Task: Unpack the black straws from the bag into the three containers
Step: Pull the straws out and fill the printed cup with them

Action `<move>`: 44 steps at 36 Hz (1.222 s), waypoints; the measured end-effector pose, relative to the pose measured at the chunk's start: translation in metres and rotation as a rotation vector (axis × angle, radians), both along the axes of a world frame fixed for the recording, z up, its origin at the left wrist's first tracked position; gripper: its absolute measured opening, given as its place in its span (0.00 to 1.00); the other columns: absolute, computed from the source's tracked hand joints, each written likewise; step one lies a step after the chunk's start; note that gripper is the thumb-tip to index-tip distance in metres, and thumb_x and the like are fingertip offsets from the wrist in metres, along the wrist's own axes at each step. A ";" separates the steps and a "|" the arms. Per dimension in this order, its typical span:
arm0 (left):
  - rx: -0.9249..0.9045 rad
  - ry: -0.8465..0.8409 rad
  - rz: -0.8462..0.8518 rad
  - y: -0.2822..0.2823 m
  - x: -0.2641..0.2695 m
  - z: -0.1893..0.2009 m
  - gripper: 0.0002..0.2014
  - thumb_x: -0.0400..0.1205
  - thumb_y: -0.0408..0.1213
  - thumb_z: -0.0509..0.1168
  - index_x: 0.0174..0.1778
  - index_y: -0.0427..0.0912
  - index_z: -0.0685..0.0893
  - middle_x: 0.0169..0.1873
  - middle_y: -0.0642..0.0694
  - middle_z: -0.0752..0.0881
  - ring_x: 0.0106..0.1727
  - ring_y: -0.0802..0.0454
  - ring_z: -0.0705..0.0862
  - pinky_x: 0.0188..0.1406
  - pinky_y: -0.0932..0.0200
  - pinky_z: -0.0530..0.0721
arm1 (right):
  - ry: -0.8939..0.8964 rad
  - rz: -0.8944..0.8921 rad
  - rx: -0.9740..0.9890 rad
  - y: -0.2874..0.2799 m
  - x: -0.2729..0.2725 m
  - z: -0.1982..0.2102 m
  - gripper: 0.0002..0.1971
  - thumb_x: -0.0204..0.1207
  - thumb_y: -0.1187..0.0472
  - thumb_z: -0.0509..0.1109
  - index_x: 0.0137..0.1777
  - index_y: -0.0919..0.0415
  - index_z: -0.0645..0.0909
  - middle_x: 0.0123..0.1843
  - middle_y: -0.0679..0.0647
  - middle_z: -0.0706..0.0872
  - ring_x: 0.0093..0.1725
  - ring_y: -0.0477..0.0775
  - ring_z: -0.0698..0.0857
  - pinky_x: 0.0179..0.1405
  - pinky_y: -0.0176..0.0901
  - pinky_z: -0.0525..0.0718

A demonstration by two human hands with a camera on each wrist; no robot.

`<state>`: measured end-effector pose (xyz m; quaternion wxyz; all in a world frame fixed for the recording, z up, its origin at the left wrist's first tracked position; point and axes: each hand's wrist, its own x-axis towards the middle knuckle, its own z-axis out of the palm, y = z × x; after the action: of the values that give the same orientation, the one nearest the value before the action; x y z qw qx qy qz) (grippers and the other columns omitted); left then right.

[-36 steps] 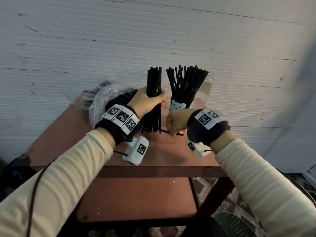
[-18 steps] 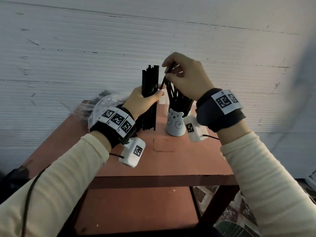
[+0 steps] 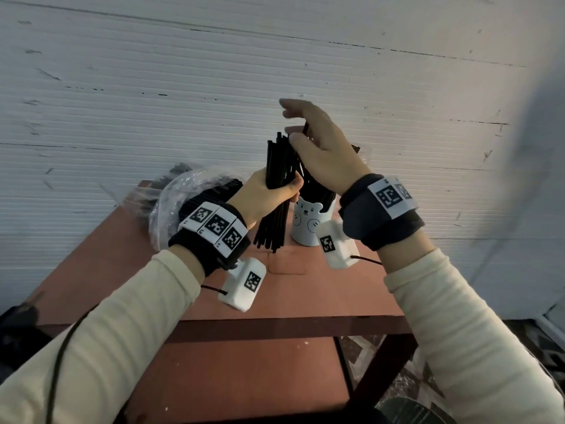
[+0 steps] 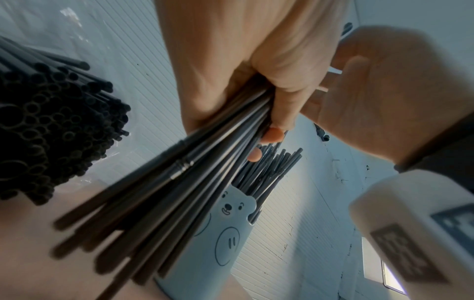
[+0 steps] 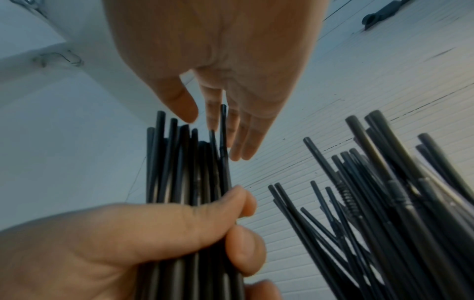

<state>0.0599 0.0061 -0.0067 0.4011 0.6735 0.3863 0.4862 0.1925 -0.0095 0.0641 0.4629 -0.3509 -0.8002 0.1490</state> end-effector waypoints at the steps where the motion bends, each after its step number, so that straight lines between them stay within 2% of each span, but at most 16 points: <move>1: -0.003 0.000 -0.003 0.000 0.000 0.000 0.05 0.84 0.33 0.66 0.42 0.40 0.82 0.34 0.47 0.83 0.37 0.57 0.83 0.45 0.67 0.82 | 0.002 0.022 -0.007 -0.001 -0.001 0.000 0.23 0.81 0.65 0.57 0.75 0.52 0.72 0.69 0.49 0.77 0.65 0.44 0.79 0.65 0.30 0.75; 3: -0.028 0.008 -0.007 0.002 0.000 -0.004 0.04 0.82 0.34 0.69 0.42 0.40 0.82 0.34 0.44 0.83 0.38 0.53 0.83 0.49 0.62 0.84 | -0.016 0.036 -0.023 -0.002 -0.003 0.000 0.19 0.82 0.63 0.58 0.71 0.53 0.77 0.68 0.48 0.80 0.65 0.41 0.79 0.65 0.27 0.74; 5: -0.100 0.039 -0.031 0.005 -0.002 -0.010 0.07 0.78 0.35 0.74 0.45 0.38 0.82 0.35 0.41 0.84 0.39 0.49 0.84 0.51 0.57 0.85 | -0.070 0.024 -0.033 0.000 -0.006 -0.004 0.13 0.83 0.57 0.62 0.62 0.54 0.84 0.61 0.46 0.86 0.60 0.41 0.82 0.61 0.32 0.79; 7: -0.193 0.093 -0.047 0.008 -0.004 -0.018 0.12 0.71 0.40 0.78 0.42 0.39 0.84 0.35 0.41 0.85 0.42 0.47 0.86 0.58 0.52 0.85 | -0.133 0.003 -0.015 0.002 -0.008 -0.011 0.10 0.81 0.53 0.68 0.56 0.54 0.87 0.55 0.44 0.87 0.56 0.39 0.83 0.59 0.35 0.81; 10: -0.245 0.093 -0.033 0.009 -0.006 -0.023 0.10 0.65 0.43 0.79 0.37 0.45 0.87 0.37 0.42 0.87 0.46 0.46 0.87 0.67 0.43 0.81 | -0.173 -0.011 0.064 0.005 -0.010 -0.018 0.13 0.77 0.53 0.72 0.60 0.54 0.85 0.58 0.45 0.84 0.58 0.39 0.80 0.62 0.29 0.76; 14: -0.222 0.035 -0.042 0.006 -0.006 -0.021 0.15 0.67 0.39 0.78 0.45 0.37 0.88 0.40 0.42 0.87 0.46 0.47 0.87 0.67 0.43 0.81 | -0.196 -0.014 0.143 0.005 -0.012 -0.018 0.17 0.76 0.55 0.74 0.65 0.54 0.82 0.62 0.49 0.80 0.62 0.42 0.78 0.63 0.24 0.71; 18: -0.272 0.056 -0.024 0.007 -0.006 -0.027 0.18 0.63 0.40 0.80 0.47 0.40 0.88 0.42 0.46 0.88 0.52 0.47 0.88 0.69 0.43 0.80 | -0.262 -0.030 0.105 0.006 -0.016 -0.021 0.13 0.74 0.60 0.74 0.59 0.57 0.85 0.54 0.51 0.84 0.55 0.47 0.81 0.58 0.35 0.77; 22: -0.320 0.145 -0.036 0.004 -0.005 -0.034 0.21 0.62 0.43 0.80 0.47 0.39 0.88 0.48 0.43 0.90 0.58 0.45 0.87 0.70 0.43 0.79 | -0.199 -0.065 0.104 0.007 -0.016 -0.026 0.09 0.72 0.62 0.74 0.53 0.59 0.84 0.49 0.52 0.85 0.51 0.50 0.82 0.54 0.37 0.79; 25: -0.295 0.174 -0.047 0.000 -0.004 -0.035 0.25 0.64 0.56 0.78 0.48 0.41 0.90 0.50 0.41 0.91 0.58 0.45 0.87 0.69 0.43 0.80 | -0.173 -0.063 0.111 0.006 -0.016 -0.027 0.08 0.72 0.63 0.73 0.51 0.60 0.84 0.47 0.53 0.85 0.49 0.50 0.83 0.53 0.40 0.80; 27: -0.281 0.181 -0.042 -0.003 -0.003 -0.033 0.25 0.65 0.61 0.75 0.46 0.42 0.91 0.47 0.43 0.91 0.57 0.45 0.88 0.68 0.43 0.81 | -0.149 -0.061 0.115 0.004 -0.016 -0.027 0.07 0.73 0.64 0.71 0.51 0.59 0.84 0.48 0.51 0.85 0.49 0.48 0.82 0.54 0.39 0.80; 31: -0.296 0.207 -0.081 -0.007 -0.003 -0.031 0.16 0.68 0.52 0.76 0.44 0.44 0.91 0.48 0.46 0.91 0.59 0.48 0.87 0.72 0.45 0.77 | -0.115 -0.069 0.080 0.001 -0.014 -0.028 0.08 0.73 0.65 0.70 0.51 0.60 0.84 0.47 0.49 0.84 0.48 0.45 0.81 0.52 0.33 0.79; 34: -0.319 0.222 -0.112 -0.010 -0.004 -0.030 0.18 0.69 0.48 0.75 0.48 0.39 0.90 0.49 0.46 0.91 0.60 0.49 0.87 0.73 0.46 0.77 | -0.106 -0.062 0.067 -0.001 -0.014 -0.032 0.08 0.73 0.67 0.70 0.52 0.60 0.84 0.47 0.49 0.83 0.47 0.44 0.80 0.51 0.32 0.78; 37: -0.328 0.258 -0.140 -0.014 -0.003 -0.028 0.20 0.73 0.51 0.74 0.48 0.37 0.89 0.47 0.45 0.91 0.59 0.46 0.87 0.72 0.45 0.77 | -0.130 -0.040 0.085 -0.002 -0.015 -0.032 0.08 0.74 0.66 0.69 0.52 0.59 0.83 0.47 0.48 0.83 0.48 0.44 0.81 0.53 0.31 0.78; 40: -0.309 0.241 -0.138 -0.017 -0.002 -0.028 0.17 0.79 0.47 0.72 0.51 0.35 0.86 0.42 0.43 0.89 0.59 0.40 0.86 0.71 0.43 0.78 | -0.127 -0.031 0.112 -0.003 -0.015 -0.034 0.09 0.74 0.64 0.71 0.54 0.59 0.83 0.50 0.49 0.84 0.51 0.44 0.80 0.55 0.28 0.76; 42: -0.268 0.216 -0.126 -0.019 -0.003 -0.027 0.20 0.78 0.48 0.72 0.56 0.34 0.85 0.45 0.39 0.89 0.59 0.39 0.86 0.72 0.42 0.77 | -0.095 -0.057 0.137 -0.005 -0.015 -0.035 0.15 0.74 0.59 0.74 0.60 0.59 0.82 0.56 0.49 0.82 0.56 0.42 0.79 0.58 0.24 0.73; 44: -0.226 0.204 -0.119 -0.022 -0.004 -0.023 0.22 0.76 0.50 0.72 0.56 0.36 0.84 0.52 0.38 0.89 0.60 0.42 0.86 0.72 0.41 0.77 | -0.044 -0.092 0.131 -0.008 -0.011 -0.033 0.27 0.72 0.51 0.78 0.69 0.56 0.77 0.64 0.48 0.76 0.62 0.38 0.75 0.60 0.22 0.72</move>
<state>0.0558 -0.0154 -0.0294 0.4611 0.6917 0.4364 0.3442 0.1818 -0.0174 0.0307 0.4733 -0.3594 -0.8014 0.0674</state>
